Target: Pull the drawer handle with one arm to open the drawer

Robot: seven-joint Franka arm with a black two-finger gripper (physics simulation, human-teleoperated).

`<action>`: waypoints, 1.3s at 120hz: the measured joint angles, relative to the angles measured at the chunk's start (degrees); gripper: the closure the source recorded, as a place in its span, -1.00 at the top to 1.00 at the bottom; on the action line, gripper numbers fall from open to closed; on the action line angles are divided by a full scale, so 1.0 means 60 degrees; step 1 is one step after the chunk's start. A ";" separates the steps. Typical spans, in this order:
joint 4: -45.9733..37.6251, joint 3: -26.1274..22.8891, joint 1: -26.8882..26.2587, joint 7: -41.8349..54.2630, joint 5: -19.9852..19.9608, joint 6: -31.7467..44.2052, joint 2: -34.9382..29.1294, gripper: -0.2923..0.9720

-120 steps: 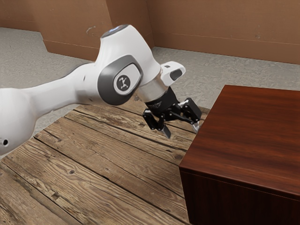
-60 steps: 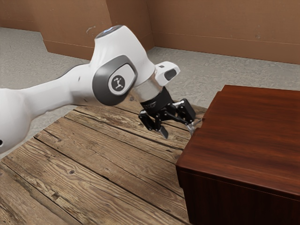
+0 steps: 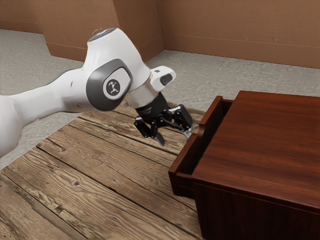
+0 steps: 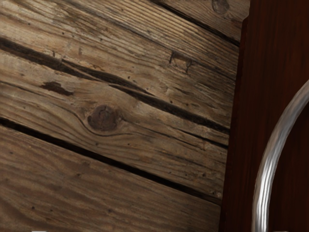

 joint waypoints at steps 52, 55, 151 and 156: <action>-0.0272 0.0766 0.0054 0.0587 -0.0021 -0.0159 -0.0354 0.33; -0.0283 0.0814 0.0061 0.0626 -0.0019 -0.0176 -0.0359 0.33; -0.0280 0.1229 0.0249 0.1417 -0.0044 -0.0368 -0.0546 0.34; -0.0256 0.1223 0.0242 0.1440 -0.0048 -0.0369 -0.0598 0.34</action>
